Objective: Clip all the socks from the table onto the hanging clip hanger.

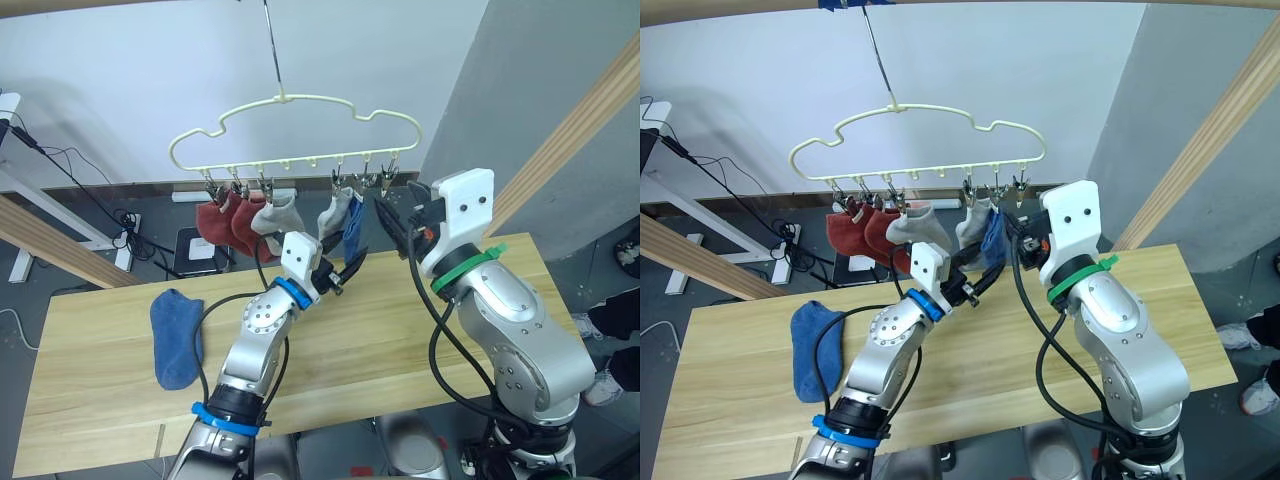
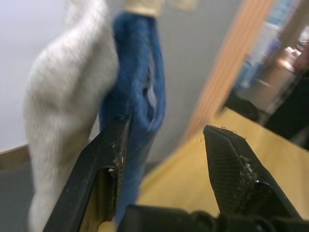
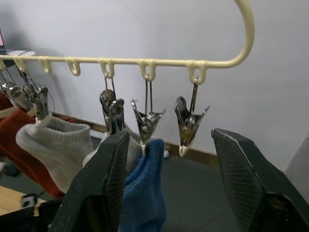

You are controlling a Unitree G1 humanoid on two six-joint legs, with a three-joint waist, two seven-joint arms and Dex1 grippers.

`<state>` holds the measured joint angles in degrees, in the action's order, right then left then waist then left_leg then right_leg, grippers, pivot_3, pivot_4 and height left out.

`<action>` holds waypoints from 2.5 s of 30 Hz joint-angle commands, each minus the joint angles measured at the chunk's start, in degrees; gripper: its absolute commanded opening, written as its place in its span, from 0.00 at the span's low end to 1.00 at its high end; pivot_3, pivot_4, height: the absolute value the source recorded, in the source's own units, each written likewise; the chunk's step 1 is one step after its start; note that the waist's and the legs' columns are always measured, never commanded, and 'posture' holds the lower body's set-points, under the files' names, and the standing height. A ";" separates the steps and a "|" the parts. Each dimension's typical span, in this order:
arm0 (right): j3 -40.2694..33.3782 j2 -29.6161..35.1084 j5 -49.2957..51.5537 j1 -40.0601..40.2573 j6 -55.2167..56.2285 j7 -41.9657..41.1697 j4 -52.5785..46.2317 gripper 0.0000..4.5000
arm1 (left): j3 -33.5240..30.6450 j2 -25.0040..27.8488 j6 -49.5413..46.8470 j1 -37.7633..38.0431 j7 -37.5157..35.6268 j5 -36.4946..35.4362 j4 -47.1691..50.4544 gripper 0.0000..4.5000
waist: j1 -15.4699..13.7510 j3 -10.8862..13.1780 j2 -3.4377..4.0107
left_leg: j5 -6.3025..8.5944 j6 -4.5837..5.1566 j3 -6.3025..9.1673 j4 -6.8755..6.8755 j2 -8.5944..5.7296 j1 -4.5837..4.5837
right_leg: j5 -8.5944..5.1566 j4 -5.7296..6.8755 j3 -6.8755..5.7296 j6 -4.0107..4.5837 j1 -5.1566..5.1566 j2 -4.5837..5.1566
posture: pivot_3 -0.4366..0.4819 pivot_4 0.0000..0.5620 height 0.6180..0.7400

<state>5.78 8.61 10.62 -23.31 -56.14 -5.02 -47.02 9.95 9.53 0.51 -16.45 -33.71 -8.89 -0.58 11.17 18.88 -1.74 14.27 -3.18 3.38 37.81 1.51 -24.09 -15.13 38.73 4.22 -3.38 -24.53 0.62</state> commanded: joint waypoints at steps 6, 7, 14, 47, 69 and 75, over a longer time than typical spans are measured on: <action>0.61 2.46 -3.92 0.26 2.63 1.99 -1.88 0.62 | -0.68 7.51 -5.88 0.16 -9.74 -7.86 13.22 0.59 | -0.01 0.00 0.00 | 0.00 0.00 0.00 0.01 0.02 0.02 | -0.02 0.01 0.00 -0.04 0.01 -0.02 | 0.17 0.52 1.00; 0.62 2.57 -4.48 -0.13 2.83 2.15 -0.98 0.62 | -1.13 8.56 -7.47 -0.24 -10.50 -9.27 14.74 0.59 | -0.02 0.00 0.00 | 0.00 0.00 0.00 0.00 0.02 0.04 | -0.03 0.02 0.01 -0.04 0.00 -0.02 | 0.17 0.52 1.00; 0.91 2.96 -6.25 -2.07 3.63 1.52 3.93 0.62 | -6.11 13.71 -15.85 -3.81 -12.22 -17.17 21.32 0.59 | -0.07 0.00 0.00 | 0.00 0.00 -0.01 0.00 0.04 0.04 | -0.03 0.02 0.02 -0.04 0.00 -0.03 | 0.20 0.52 1.00; -0.47 -2.55 -9.33 -10.83 11.54 3.12 18.52 0.62 | -10.88 14.99 -17.23 -10.42 -4.30 -14.44 20.18 0.59 | -0.50 0.00 0.00 | 0.00 0.00 0.02 0.02 0.03 0.04 | 0.15 0.11 0.00 0.25 0.00 -0.02 | 0.23 0.53 1.00; -5.93 -15.20 -5.81 -10.74 -0.84 8.83 11.72 0.62 | -10.42 14.92 -16.44 -11.42 -5.07 -14.26 18.39 0.59 | -0.47 0.00 0.00 | 0.00 0.00 0.04 0.04 0.05 0.04 | 0.15 0.16 -0.03 0.25 0.00 0.09 | 0.22 0.51 1.00; -6.01 -16.55 -4.46 -10.82 -0.41 8.41 11.72 0.62 | -10.29 14.91 -15.98 -11.33 -5.41 -14.22 17.95 0.59 | -0.41 0.00 0.00 | 0.00 0.00 0.05 0.04 0.04 0.04 | 0.15 0.18 -0.04 0.25 0.00 0.08 | 0.21 0.50 1.00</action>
<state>-0.48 -7.55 5.29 -33.09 -57.20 3.66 -32.42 -0.39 24.32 -16.88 -27.36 -38.85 -23.39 15.78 10.77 18.88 -1.74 14.26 -3.18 3.43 37.85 1.55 -24.05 -14.98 38.91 4.18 -3.13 -24.53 0.70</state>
